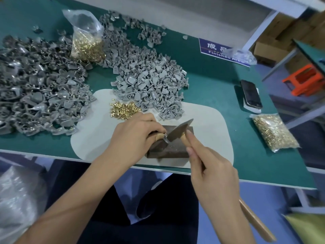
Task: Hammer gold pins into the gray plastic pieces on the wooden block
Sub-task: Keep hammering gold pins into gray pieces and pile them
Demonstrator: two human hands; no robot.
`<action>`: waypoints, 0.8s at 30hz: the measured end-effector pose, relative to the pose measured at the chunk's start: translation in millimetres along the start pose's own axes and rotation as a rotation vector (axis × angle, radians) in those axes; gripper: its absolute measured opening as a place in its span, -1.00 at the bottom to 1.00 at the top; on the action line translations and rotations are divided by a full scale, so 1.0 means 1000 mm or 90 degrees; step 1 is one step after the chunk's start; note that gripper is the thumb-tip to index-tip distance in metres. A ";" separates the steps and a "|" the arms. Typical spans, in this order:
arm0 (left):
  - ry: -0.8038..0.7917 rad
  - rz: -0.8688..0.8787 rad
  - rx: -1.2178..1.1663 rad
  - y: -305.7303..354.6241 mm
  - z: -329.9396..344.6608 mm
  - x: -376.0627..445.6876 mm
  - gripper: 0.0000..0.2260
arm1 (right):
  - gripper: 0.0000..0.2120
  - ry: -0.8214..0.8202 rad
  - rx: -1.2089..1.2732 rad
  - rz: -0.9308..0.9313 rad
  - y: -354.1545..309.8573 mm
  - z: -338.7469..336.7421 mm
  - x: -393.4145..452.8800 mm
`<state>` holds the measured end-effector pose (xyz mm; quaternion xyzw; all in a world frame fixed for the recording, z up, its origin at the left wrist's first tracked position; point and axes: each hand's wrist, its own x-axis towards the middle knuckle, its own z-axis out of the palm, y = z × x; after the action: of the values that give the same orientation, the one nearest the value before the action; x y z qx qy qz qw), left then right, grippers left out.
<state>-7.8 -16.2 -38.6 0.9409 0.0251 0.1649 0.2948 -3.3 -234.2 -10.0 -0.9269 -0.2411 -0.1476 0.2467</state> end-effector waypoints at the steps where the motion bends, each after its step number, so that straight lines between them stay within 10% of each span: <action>1: -0.002 0.002 0.002 0.000 0.000 0.000 -0.89 | -0.62 0.007 -0.026 -0.007 0.000 -0.002 0.001; 24: -0.006 0.017 0.018 -0.002 -0.001 0.000 -0.91 | -0.62 0.007 -0.002 0.006 -0.003 0.003 -0.004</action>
<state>-8.3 -14.0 -39.1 0.9460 0.0135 0.1643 0.2792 -7.8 -232.4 -12.8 -0.9275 -0.2353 -0.1518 0.2475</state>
